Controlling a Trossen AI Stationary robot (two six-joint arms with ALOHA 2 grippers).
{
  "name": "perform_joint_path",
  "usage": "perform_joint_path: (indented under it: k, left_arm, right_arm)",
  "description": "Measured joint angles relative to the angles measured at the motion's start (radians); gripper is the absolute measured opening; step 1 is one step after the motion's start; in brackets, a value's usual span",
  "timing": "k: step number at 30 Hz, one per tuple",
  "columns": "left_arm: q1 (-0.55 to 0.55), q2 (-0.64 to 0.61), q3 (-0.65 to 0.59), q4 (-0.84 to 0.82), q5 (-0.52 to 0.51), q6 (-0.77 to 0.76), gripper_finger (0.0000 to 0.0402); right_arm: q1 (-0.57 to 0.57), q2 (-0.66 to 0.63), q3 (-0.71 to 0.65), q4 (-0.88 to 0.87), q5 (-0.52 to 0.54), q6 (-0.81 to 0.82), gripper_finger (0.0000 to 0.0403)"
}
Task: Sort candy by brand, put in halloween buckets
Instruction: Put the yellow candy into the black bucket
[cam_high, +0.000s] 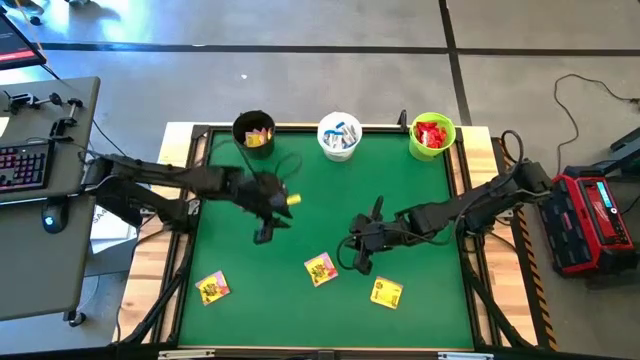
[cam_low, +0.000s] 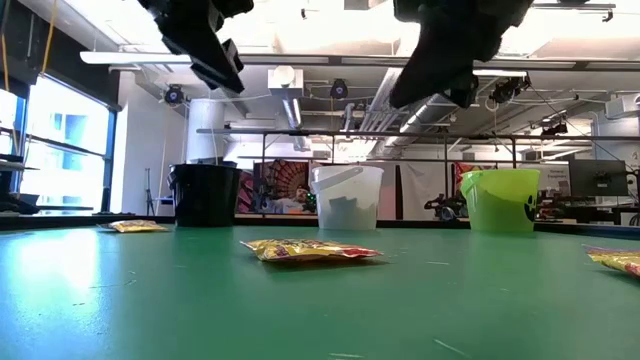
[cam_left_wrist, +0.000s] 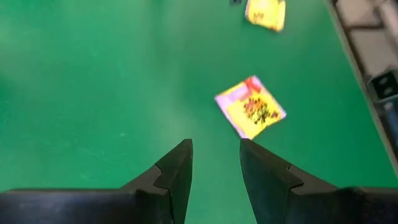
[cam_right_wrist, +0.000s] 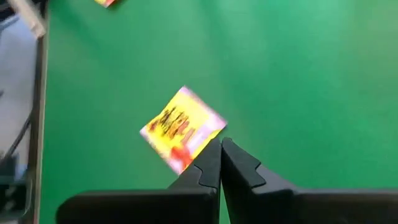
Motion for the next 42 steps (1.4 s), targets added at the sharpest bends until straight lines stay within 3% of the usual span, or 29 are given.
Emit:
perform_joint_path:
  k: [2,8,15,17,33,42]
  left_arm:
    - [-0.049,0.024,0.0,-0.006,-0.056,-0.03,0.0126]
    - [-0.16,0.134,-0.003,0.112,-0.098,-0.142,0.0112]
    - [-0.226,0.231,-0.065,0.301,-0.097,-0.181,0.0014]
    - [-0.242,0.251,-0.071,0.32,-0.113,-0.169,0.0006]
    - [-0.288,0.489,-0.072,0.466,-0.11,-0.208,0.0164]
    - [-0.292,0.528,-0.071,0.489,-0.152,-0.189,0.0199]
  right_arm:
    - [0.007,0.0,0.0,-0.01,-0.034,-0.03,0.0]
    - [0.027,0.0,0.0,-0.099,-0.059,-0.068,0.0]
    - [0.074,0.0,-0.011,-0.105,-0.038,-0.04,0.0]
    - [0.088,0.0,-0.014,-0.136,-0.036,-0.018,0.0]
    - [0.116,0.0,-0.013,-0.166,-0.015,0.028,0.0]
    - [0.116,0.0,-0.013,-0.175,-0.015,0.028,0.0]
